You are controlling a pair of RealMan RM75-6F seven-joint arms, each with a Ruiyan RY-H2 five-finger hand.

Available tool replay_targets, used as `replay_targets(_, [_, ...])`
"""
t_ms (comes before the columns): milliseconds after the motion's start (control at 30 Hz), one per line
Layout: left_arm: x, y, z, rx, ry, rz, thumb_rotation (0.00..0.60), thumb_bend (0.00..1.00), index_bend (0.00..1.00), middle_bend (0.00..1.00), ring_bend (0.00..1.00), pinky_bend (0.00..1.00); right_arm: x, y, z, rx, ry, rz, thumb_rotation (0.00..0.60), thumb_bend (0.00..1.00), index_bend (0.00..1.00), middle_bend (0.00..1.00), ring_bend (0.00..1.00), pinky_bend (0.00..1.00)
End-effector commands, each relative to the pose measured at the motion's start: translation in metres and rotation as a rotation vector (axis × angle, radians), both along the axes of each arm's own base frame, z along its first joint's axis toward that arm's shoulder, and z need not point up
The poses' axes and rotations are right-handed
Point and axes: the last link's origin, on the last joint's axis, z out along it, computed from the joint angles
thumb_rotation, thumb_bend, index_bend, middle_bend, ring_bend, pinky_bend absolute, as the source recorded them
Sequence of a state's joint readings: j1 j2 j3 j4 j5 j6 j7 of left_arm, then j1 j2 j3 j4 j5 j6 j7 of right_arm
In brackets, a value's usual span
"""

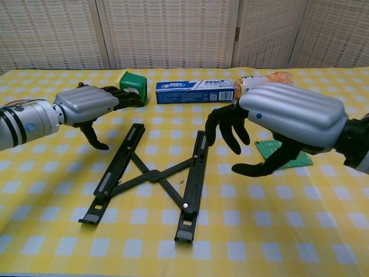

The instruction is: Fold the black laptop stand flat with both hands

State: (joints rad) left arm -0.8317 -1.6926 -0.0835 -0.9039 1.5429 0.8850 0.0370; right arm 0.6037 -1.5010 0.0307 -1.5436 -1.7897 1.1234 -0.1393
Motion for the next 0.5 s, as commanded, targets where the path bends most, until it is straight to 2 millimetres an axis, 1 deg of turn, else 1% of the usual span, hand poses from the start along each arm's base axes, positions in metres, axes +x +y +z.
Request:
replay_targets(33, [0.004,0.002,-0.008,-0.008,-0.009,-0.001,0.600,0.19,0.00,0.00,0.00,0.00,-0.003,-0.001,-0.011,-0.019,0.030,0.014,0.600,0.32,0.45,0.65,0.62,0.45])
replay_targets(133, [0.004,0.003,-0.012,-0.012,-0.018,0.007,0.600,0.19,0.00,0.00,0.00,0.00,-0.007,-0.002,-0.018,-0.050,0.043,0.021,0.600,0.32,0.47,0.66,0.64,0.51])
replay_targets(233, [0.006,0.002,-0.016,-0.019,-0.037,0.011,0.600,0.19,0.00,0.00,0.00,0.00,-0.012,-0.004,-0.027,-0.073,0.063,0.014,0.600,0.32,0.47,0.66,0.64,0.54])
replay_targets(500, [0.007,0.000,-0.020,-0.032,-0.051,0.017,0.600,0.19,0.00,0.00,0.00,0.00,-0.020,-0.008,-0.050,-0.078,0.094,-0.013,0.600,0.32,0.47,0.66,0.64,0.56])
